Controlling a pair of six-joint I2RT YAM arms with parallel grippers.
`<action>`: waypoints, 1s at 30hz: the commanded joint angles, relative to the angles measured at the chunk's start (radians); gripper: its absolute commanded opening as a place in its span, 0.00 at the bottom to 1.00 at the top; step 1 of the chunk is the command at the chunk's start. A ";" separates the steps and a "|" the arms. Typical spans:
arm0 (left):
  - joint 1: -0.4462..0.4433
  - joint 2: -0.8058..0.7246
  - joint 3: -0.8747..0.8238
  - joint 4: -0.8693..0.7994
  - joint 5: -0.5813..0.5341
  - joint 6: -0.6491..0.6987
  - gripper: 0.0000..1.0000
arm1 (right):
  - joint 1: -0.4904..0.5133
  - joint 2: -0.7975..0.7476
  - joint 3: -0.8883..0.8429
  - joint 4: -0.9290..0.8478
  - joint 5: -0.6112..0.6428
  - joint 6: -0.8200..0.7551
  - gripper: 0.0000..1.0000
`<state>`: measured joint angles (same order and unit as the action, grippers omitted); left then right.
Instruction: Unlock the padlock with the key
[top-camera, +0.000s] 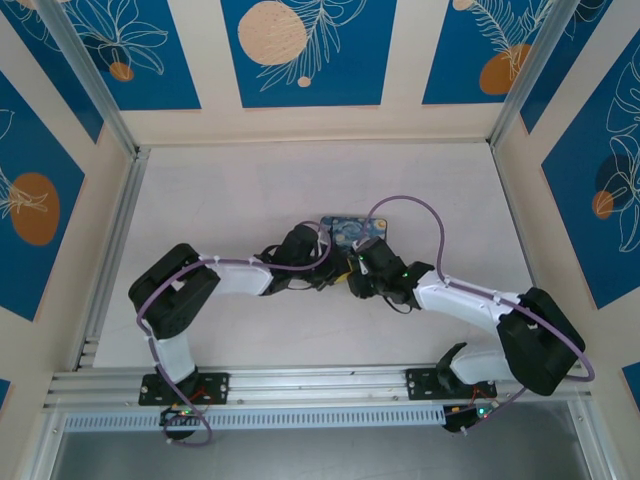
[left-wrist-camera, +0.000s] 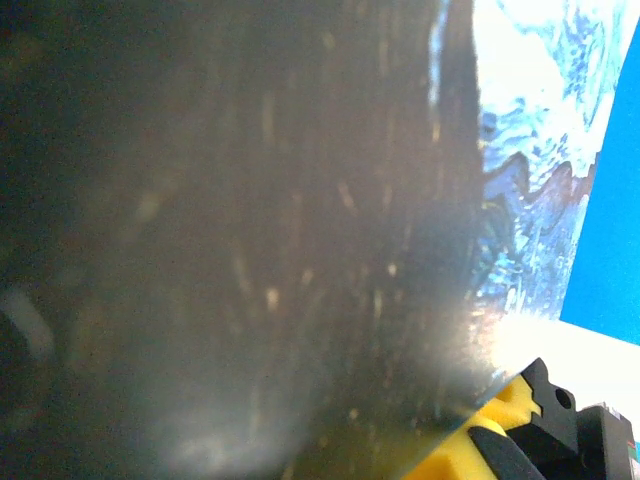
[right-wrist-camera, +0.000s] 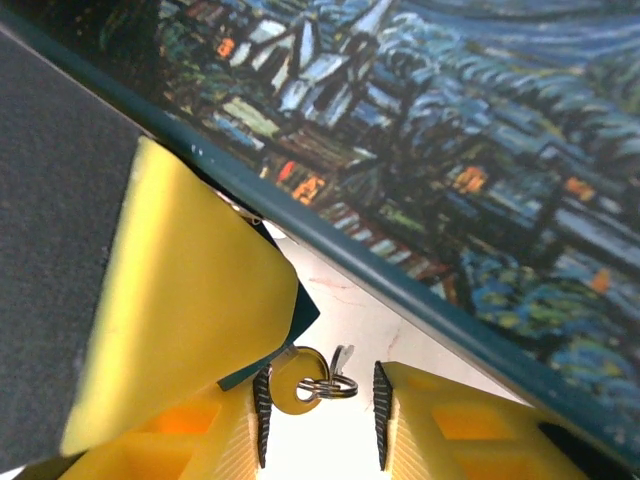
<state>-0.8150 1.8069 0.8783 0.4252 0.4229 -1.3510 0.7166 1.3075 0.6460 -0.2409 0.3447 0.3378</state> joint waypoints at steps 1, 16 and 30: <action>0.002 -0.043 0.022 -0.024 0.059 0.008 0.00 | 0.003 0.017 0.041 0.041 0.055 -0.013 0.31; 0.000 -0.017 0.018 -0.005 0.066 -0.004 0.00 | 0.002 0.024 0.068 0.058 0.047 0.005 0.05; 0.002 -0.003 0.010 -0.006 0.048 -0.008 0.00 | -0.095 -0.238 -0.052 0.007 -0.100 0.080 0.38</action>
<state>-0.8062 1.8072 0.8799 0.4225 0.4229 -1.3518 0.6403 1.0988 0.6220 -0.2390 0.2985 0.3912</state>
